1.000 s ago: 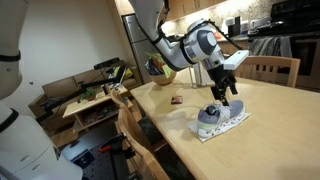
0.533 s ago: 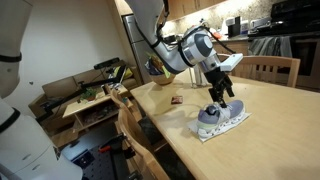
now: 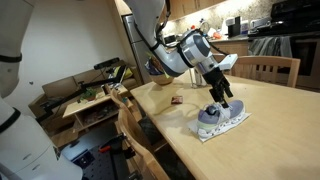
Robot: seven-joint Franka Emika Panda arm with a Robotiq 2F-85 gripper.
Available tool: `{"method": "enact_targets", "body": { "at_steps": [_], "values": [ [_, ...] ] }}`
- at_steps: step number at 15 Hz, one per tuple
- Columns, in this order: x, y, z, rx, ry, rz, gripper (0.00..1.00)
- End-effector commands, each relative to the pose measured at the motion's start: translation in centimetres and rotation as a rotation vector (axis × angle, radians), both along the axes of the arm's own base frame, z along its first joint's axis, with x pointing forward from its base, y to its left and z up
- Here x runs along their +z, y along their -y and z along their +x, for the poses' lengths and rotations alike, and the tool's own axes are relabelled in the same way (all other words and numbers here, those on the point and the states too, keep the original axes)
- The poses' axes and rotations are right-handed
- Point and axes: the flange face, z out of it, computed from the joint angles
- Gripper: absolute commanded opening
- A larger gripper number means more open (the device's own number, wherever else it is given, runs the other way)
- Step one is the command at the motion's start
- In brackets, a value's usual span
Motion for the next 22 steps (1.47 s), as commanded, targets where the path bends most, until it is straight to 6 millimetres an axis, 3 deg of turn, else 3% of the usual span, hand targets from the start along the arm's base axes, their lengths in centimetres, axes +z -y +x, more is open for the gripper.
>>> {"method": "enact_targets", "body": {
  "at_steps": [1, 14, 22],
  "values": [
    [0.0, -0.3, -0.1, 0.054, 0.011, -0.039, 1.0],
    [1.0, 0.8, 0.7, -0.087, -0.048, 0.268, 1.0],
    [1.0, 0.7, 0.0, -0.142, -0.103, 0.251, 1.0]
  ]
}}
